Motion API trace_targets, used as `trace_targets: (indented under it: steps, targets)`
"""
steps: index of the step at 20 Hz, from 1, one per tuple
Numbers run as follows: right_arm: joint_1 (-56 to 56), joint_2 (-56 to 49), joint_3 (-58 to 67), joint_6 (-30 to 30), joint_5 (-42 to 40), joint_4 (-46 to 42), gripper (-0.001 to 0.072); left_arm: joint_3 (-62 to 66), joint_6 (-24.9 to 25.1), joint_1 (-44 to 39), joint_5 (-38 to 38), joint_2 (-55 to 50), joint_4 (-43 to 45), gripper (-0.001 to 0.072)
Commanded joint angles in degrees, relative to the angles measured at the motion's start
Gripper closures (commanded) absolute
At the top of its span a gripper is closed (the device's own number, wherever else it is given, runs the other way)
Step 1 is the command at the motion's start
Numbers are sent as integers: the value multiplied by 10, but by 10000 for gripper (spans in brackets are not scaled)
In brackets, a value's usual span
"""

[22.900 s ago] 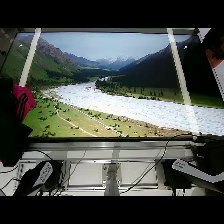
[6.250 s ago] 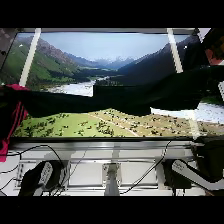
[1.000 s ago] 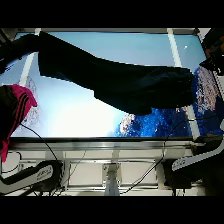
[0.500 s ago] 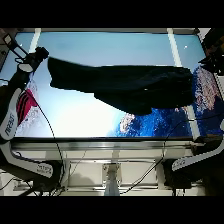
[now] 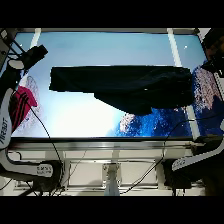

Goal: Fold the clothes and pants, and hang the long-sleeved shirts on hangers.

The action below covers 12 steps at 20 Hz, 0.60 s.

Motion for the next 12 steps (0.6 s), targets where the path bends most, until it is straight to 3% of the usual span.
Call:
trace_targets:
  steps: [1, 4, 7, 8, 9, 10, 12]
  targets:
    - [-22, -12, 0, -44, 66, 12, 666, 0, 2, 16, -230, 31, 20, 694]
    - [-66, -51, -1, -66, 172, 137, 666, -1, 31, 13, -435, 18, 110, 694]
    - [-80, -69, -7, -65, 167, 183, 662, -2, 35, -19, -567, -19, 122, 679]
    - [-78, -69, -7, -66, 142, 174, 634, -2, 35, -36, -566, -32, 111, 528]
    - [-76, -69, -6, -66, 127, 169, 580, -2, 34, -55, -557, -45, 100, 266]
    - [-74, -69, -6, -66, 116, 166, 504, -2, 34, -78, -548, -60, 89, 208]
    - [-73, -69, -6, -68, 99, 158, 466, -2, 34, -129, -515, -91, 88, 226]
